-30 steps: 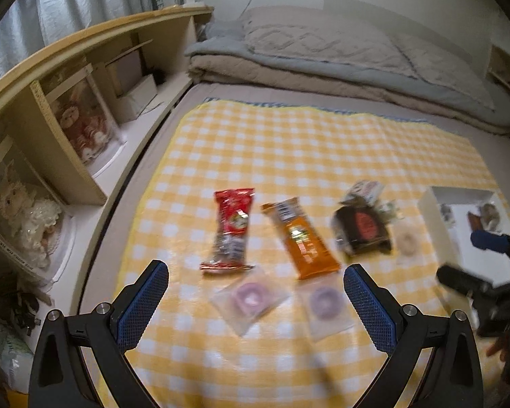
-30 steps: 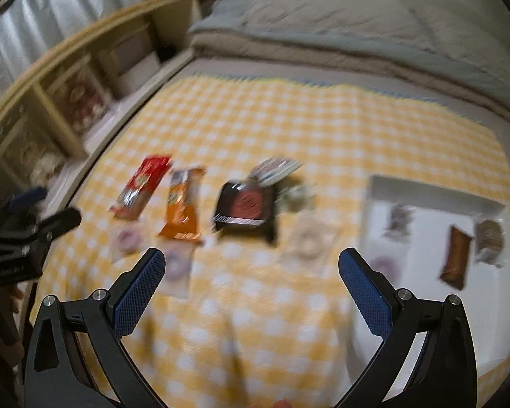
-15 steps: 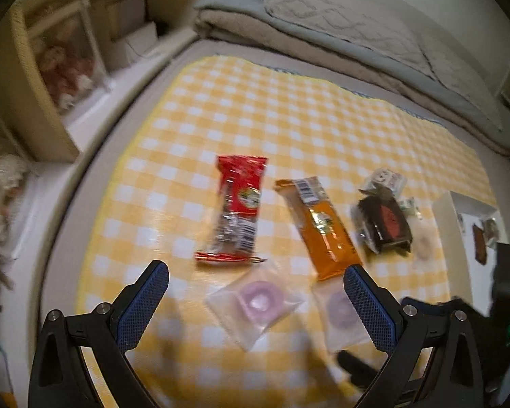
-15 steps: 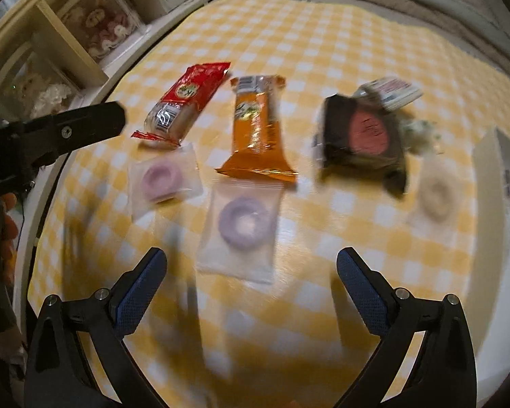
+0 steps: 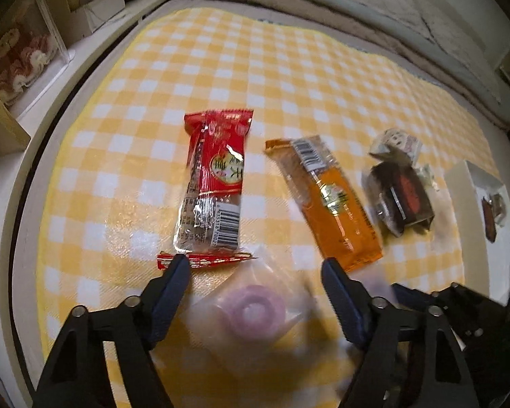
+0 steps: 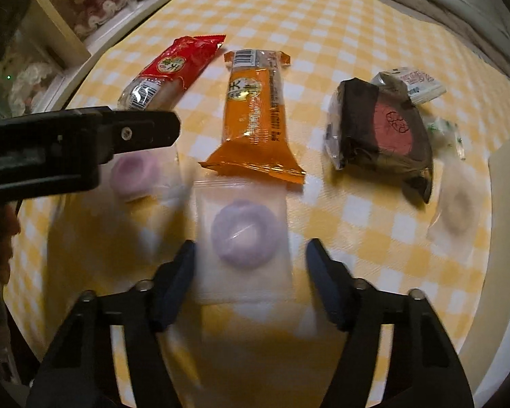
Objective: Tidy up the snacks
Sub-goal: 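Grasp the purple donut packet with the right tool while the left tool grasps the pink donut packet, then carry both donut packets over the white tray and open both tools to release them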
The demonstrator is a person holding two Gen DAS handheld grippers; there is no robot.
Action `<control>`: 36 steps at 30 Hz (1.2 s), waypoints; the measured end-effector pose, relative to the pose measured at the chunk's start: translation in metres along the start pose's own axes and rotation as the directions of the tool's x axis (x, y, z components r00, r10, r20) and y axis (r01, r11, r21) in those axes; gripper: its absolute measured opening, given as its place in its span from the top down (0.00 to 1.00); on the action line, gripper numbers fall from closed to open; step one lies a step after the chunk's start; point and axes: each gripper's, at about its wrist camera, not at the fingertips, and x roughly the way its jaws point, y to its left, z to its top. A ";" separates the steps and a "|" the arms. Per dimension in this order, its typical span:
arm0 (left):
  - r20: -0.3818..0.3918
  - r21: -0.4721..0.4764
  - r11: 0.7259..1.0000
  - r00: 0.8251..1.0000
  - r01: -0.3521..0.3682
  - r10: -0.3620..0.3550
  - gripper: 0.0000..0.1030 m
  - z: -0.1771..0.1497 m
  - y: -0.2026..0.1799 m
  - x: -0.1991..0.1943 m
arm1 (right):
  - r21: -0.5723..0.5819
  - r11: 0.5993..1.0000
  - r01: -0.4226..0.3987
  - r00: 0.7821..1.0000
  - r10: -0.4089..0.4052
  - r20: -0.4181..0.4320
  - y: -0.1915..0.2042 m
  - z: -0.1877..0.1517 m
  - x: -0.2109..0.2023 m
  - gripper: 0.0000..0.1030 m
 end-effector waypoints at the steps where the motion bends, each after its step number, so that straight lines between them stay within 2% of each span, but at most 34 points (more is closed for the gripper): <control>1: -0.007 -0.002 1.000 1.000 0.005 -0.005 0.30 -0.002 -0.001 0.001 | -0.005 1.000 -0.004 1.000 0.004 -0.004 -0.003 0.000 -0.001 0.46; 4: -0.049 0.001 0.999 0.998 0.038 -0.038 0.33 -0.007 -0.002 0.007 | -0.010 1.000 -0.005 1.000 0.005 -0.023 -0.016 -0.002 -0.006 0.47; 10: -0.129 0.053 0.997 0.991 0.052 -0.045 0.35 -0.027 -0.014 0.007 | 0.004 1.000 0.008 0.999 -0.008 -0.037 -0.038 -0.007 -0.011 0.48; 18: -0.170 0.103 0.992 0.984 0.075 -0.057 0.35 -0.034 -0.038 0.007 | 0.027 0.999 0.021 1.000 -0.020 -0.019 -0.056 -0.011 -0.026 0.48; 23: -0.156 0.105 0.994 0.988 0.005 0.011 0.35 -0.029 -0.051 0.012 | 0.045 0.999 0.019 1.000 -0.018 -0.016 -0.063 -0.014 -0.032 0.48; 29: -0.155 -0.028 0.995 0.984 -0.091 0.086 0.36 -0.019 -0.051 0.024 | 0.044 0.999 0.026 1.000 -0.026 -0.003 -0.062 -0.010 -0.034 0.48; 33: -0.174 -0.060 0.987 0.975 -0.152 0.139 0.47 -0.018 -0.057 0.030 | 0.041 0.999 0.032 0.999 -0.032 0.003 -0.062 -0.008 -0.035 0.48; 36: -0.178 -0.060 0.987 0.975 -0.146 0.134 0.50 -0.018 -0.060 0.029 | 0.038 0.999 0.032 0.999 -0.033 0.008 -0.061 -0.005 -0.035 0.48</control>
